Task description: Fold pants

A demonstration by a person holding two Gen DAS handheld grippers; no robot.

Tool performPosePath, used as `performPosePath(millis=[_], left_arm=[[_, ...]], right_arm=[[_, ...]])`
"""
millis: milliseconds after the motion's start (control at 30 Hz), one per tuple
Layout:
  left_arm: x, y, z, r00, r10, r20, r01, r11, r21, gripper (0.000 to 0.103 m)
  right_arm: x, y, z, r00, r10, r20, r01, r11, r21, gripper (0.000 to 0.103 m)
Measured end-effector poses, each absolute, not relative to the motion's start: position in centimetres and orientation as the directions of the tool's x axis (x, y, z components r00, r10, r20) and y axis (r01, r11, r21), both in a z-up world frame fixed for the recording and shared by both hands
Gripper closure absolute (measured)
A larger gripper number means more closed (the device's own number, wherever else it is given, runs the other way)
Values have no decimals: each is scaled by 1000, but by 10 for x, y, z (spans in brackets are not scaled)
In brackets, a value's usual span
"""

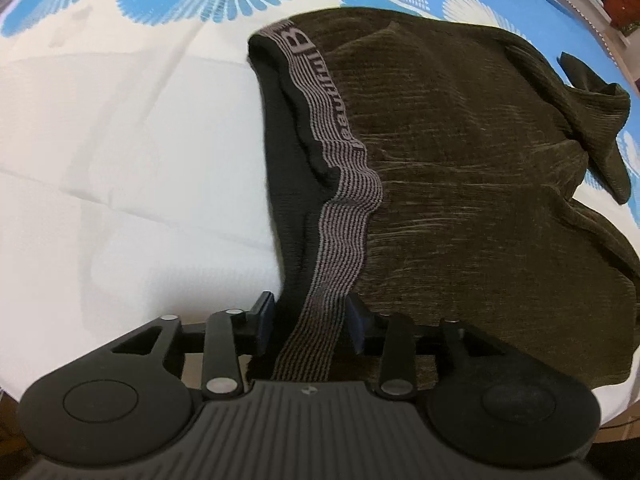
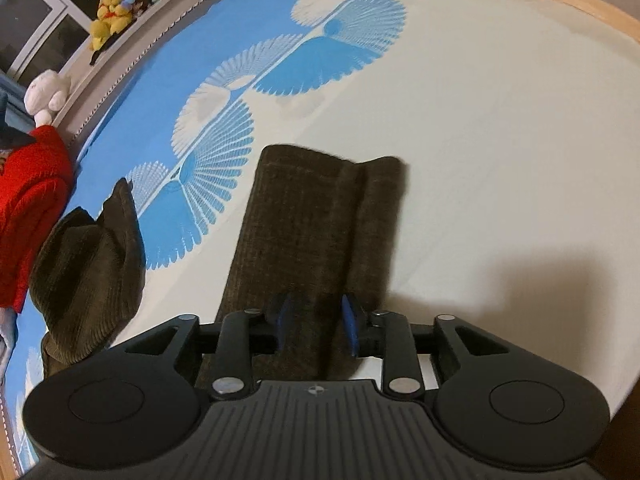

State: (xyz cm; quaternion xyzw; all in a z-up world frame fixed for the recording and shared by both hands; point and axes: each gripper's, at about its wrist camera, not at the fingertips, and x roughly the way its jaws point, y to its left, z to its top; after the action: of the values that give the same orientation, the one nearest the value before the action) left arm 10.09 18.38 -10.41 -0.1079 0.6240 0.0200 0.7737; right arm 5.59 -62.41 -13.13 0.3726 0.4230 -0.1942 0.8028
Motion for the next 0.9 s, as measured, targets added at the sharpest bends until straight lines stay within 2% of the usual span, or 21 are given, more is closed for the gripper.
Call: performPosePath(millis=[100,267,333,367,433,467,533,633,667,700,767,800,833,900], left_arm=[[108,183,-116,200,-110,-974,-160,977,-144,55],[119,184,-127,170,-131,-977,-144,977,-156,53],[122,181,-129,161,-130,-978,-130,980,-151,53],[123,180,-130,159,-129,-979,-118,982,-148,53],[125,174,-131,154,-117,-981,-94,987,-133,55],[125,171,-130,156,-109,-982,-79,989,-122,59],[124,166,-127,172,-96,-980,-54,993,-106,74],[119,165,-113,224,-93,-970,-54,993,-107,79],[117,165,-109,244,-92,-965,-57,992,-109,79],[114,166,-104,265,-86,-960,-64,992,-106,79],[109,170,-97,295,-71,-953,-76,992,-97,80],[106,170,-95,302,-69,-951,-76,993,-96,80],[103,170,-95,304,-66,-950,-71,993,-92,80],[99,164,-99,282,-36,-959,-44,998,-50,80]], right_arm=[[72,-625,-143,536,8,-844,652,632,420,55],[87,-623,-152,516,-7,-857,680,612,404,55],[92,-621,-152,519,-19,-854,679,616,399,74],[93,-621,-150,526,-28,-850,677,618,399,95],[95,-618,-139,564,-67,-823,673,616,410,95],[94,-616,-129,605,-86,-792,656,617,434,96],[85,-614,-101,741,-103,-664,576,606,548,96],[46,-612,-45,934,-170,-314,351,597,722,97],[30,-611,-31,955,-196,-222,296,601,742,97],[18,-611,-24,959,-213,-189,281,600,749,97],[-1,-615,-24,928,-273,-253,368,577,729,97],[-6,-619,-29,887,-304,-347,461,556,691,97],[-10,-627,-40,805,-329,-494,591,526,612,97],[-14,-642,-74,610,-295,-736,762,475,441,97]])
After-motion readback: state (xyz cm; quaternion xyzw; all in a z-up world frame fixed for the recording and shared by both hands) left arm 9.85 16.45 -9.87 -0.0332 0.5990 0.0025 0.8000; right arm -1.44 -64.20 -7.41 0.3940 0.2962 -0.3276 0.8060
